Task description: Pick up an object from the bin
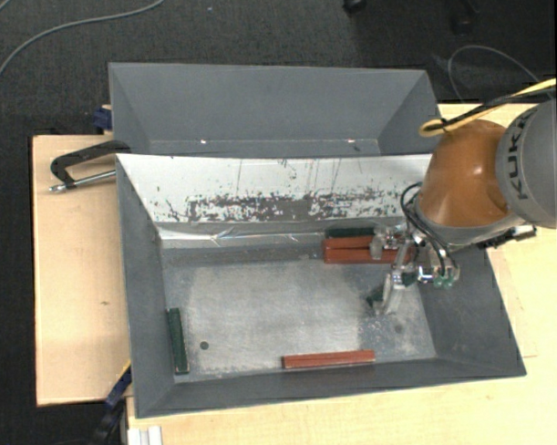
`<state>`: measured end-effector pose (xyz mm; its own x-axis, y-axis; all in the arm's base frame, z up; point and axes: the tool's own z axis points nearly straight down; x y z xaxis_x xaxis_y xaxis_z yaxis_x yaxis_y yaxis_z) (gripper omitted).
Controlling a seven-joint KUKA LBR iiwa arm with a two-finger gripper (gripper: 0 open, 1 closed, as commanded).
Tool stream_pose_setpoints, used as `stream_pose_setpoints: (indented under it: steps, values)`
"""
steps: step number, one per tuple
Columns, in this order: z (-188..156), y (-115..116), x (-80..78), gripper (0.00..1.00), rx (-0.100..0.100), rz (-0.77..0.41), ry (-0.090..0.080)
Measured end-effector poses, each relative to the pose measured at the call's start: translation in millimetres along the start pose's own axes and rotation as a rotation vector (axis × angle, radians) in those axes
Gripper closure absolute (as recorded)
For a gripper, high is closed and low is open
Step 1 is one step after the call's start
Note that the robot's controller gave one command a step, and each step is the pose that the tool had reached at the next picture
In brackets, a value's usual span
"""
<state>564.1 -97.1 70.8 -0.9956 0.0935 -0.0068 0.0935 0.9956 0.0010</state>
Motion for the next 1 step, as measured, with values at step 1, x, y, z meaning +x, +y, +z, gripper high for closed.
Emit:
stream_pose_setpoints:
  steps: [1]
  values:
    - [-3.7, -0.5, -2.4, 1.0, 0.0, 0.003, -0.007]
